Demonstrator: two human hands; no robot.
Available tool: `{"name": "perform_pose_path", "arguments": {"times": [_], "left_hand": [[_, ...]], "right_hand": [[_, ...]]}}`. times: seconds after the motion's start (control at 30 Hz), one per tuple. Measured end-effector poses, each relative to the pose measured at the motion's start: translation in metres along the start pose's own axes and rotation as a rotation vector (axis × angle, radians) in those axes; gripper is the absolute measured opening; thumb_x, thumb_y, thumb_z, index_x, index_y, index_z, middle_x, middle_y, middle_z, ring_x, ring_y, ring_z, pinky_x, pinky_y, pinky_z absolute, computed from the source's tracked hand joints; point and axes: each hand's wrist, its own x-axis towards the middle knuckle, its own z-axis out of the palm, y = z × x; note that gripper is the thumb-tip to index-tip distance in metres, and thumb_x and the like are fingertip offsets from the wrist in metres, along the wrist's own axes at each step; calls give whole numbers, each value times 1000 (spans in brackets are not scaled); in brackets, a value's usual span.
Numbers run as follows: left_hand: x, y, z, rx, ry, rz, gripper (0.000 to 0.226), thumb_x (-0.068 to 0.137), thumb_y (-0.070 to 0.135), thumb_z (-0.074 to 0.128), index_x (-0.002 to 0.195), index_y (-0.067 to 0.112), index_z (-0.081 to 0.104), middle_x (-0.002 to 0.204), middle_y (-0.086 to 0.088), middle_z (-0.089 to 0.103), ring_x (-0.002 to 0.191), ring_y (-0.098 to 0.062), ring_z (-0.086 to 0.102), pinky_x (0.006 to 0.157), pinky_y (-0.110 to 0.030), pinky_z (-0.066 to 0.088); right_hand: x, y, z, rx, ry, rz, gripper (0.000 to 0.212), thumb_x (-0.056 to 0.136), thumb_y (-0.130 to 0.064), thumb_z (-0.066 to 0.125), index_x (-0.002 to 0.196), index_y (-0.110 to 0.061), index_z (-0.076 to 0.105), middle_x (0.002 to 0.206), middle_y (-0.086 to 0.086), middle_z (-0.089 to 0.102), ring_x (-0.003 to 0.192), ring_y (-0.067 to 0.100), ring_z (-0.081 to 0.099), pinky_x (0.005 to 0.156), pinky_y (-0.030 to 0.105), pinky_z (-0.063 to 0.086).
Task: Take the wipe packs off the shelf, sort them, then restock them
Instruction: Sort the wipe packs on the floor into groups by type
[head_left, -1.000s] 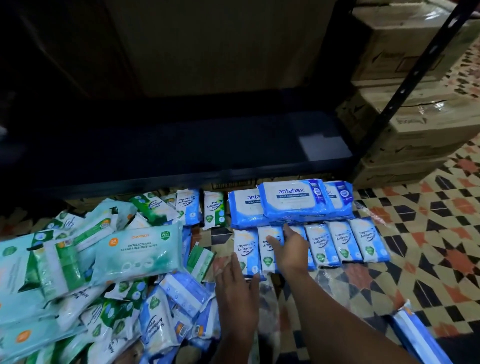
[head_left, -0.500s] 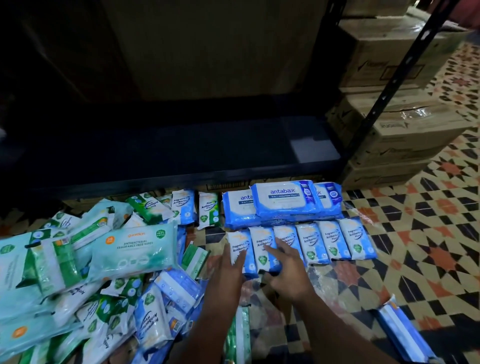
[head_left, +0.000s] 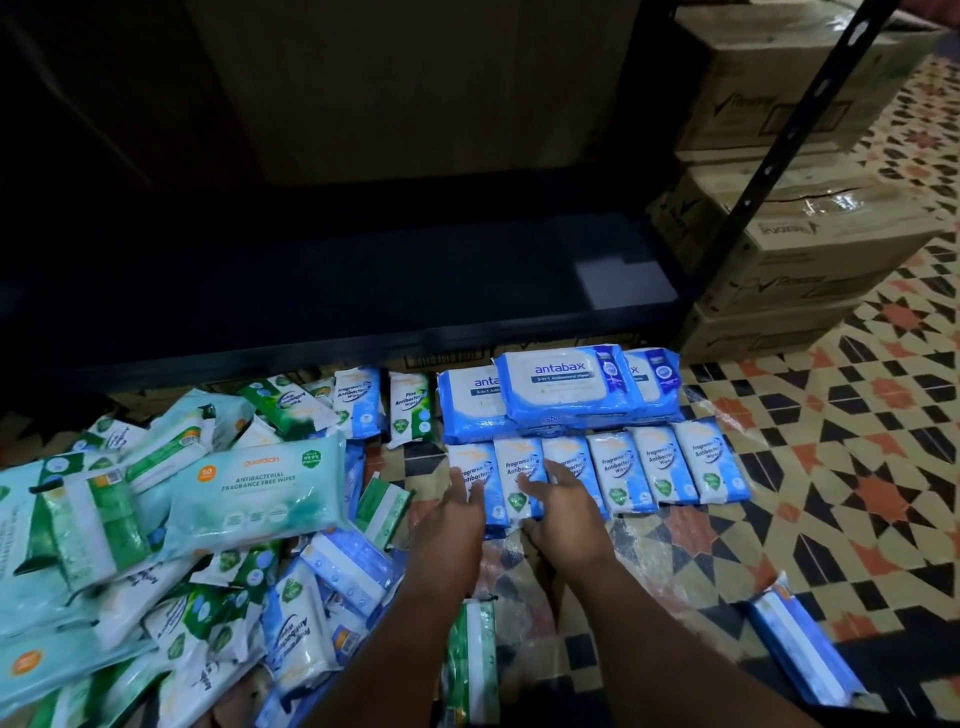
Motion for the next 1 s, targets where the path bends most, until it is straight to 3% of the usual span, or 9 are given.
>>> {"name": "perform_pose_path", "arguments": {"times": [0.23,0.33,0.43,0.5,0.6,0.7,0.77,0.9,1.0], "left_hand": [[5,-14,4,-111,-29,45,87,87,7,66,159,26,20,168,-10,4,131,-39,50,105,-43,46],[3,-28,1,-282,-16,98,74,96,16,63,158,32,27,168,-4,13,140,-35,44,107,-44,46],[-5,-43,-8,-331,24,158,65,97,21,63,156,26,36,164,-2,29,143,-28,40,111,-42,42],[-14,-54,-12,-321,86,224,55,92,16,62,146,19,51,149,-6,51,134,-31,49,107,-41,45],[-31,-70,-13,-296,156,260,47,82,4,57,126,18,67,124,-9,67,115,-37,57,95,-45,49],[-47,-80,-17,-147,47,190,69,82,4,55,148,25,49,143,-4,54,132,-33,41,105,-44,37],[-55,-82,-18,50,-43,151,80,86,13,59,157,32,28,154,2,39,140,-30,29,108,-44,28],[-64,-80,-15,382,-62,149,101,88,21,68,161,21,-2,157,-6,28,145,-34,25,112,-42,29],[-61,-70,-9,479,-25,130,97,88,14,68,156,18,-1,146,-8,43,135,-32,42,109,-40,35]], "right_hand": [[-1,-6,-11,14,-81,20,66,90,-1,69,149,-22,48,166,6,20,145,21,37,110,17,29],[-6,-6,-20,-11,-166,10,75,88,2,72,152,-25,43,167,5,12,147,23,34,113,26,35],[-18,-1,-27,-42,-183,6,73,90,-4,71,153,-27,40,167,4,10,150,24,29,109,33,41],[-29,5,-29,-52,-159,18,68,90,-2,70,150,-23,45,165,6,15,147,25,34,108,34,42],[-46,21,-28,-81,-116,52,50,87,0,66,135,-13,60,152,12,39,138,30,45,103,29,45],[-60,39,-28,-59,-43,157,18,92,-12,62,108,-13,71,120,14,62,107,29,60,82,24,47],[-70,48,-35,-129,3,203,11,94,-22,62,100,-21,71,112,9,65,96,24,59,80,29,50],[-92,74,-52,-259,-2,375,41,92,-16,62,131,-28,59,135,8,52,127,30,46,102,44,46],[-111,102,-58,-247,3,480,55,91,-19,63,142,-30,48,147,8,41,136,34,36,107,49,41]]}}
